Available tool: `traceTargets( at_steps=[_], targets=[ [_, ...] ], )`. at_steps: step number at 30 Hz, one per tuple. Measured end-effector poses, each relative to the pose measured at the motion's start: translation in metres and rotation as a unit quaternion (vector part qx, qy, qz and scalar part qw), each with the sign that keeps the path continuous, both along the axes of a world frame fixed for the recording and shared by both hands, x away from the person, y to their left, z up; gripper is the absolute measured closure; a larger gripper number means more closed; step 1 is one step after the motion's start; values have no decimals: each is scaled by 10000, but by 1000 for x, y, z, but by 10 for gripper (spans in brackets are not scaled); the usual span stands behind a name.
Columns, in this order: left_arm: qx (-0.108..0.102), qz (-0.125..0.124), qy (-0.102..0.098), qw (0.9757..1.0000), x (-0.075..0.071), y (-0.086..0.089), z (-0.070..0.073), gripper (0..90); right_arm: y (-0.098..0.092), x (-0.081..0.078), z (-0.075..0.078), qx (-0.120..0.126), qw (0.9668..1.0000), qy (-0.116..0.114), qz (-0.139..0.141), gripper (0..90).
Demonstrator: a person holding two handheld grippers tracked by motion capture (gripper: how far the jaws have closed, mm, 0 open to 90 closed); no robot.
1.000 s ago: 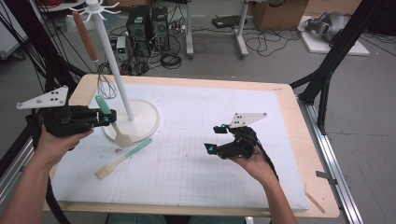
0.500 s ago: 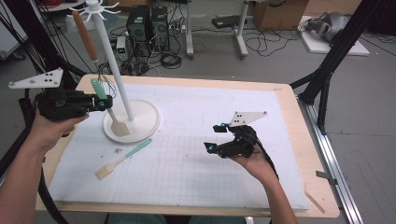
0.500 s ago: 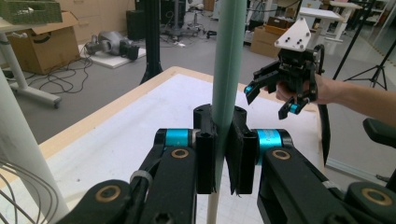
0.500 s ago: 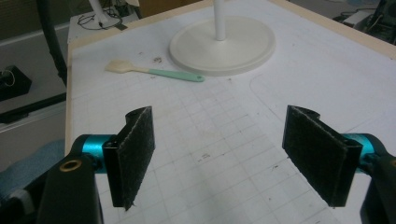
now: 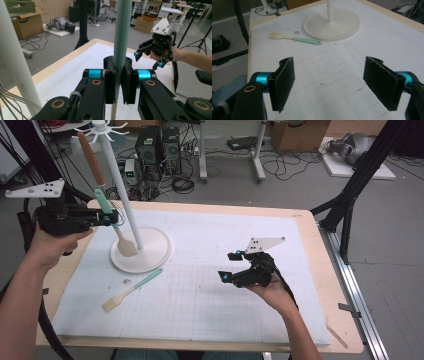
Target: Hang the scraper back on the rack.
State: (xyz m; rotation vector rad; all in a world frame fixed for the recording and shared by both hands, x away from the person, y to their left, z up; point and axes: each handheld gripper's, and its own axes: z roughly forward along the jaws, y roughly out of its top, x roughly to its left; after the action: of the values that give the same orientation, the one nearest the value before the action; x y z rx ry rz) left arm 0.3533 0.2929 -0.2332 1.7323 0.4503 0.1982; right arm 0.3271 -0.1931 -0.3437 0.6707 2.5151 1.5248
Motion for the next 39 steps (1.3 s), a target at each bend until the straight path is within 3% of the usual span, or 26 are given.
traceTargets(
  at_steps=[19, 39],
  targets=[
    [-83, -144, 34, 9999, 19, 1, 31, 826, 3, 1, 4, -30, 10000, -7, 78, 244],
    [-210, -187, 202, 9994, 36, 5, 49, 826, 4, 4, 11, -70, 9999, -47, 129, 241]
  ],
)
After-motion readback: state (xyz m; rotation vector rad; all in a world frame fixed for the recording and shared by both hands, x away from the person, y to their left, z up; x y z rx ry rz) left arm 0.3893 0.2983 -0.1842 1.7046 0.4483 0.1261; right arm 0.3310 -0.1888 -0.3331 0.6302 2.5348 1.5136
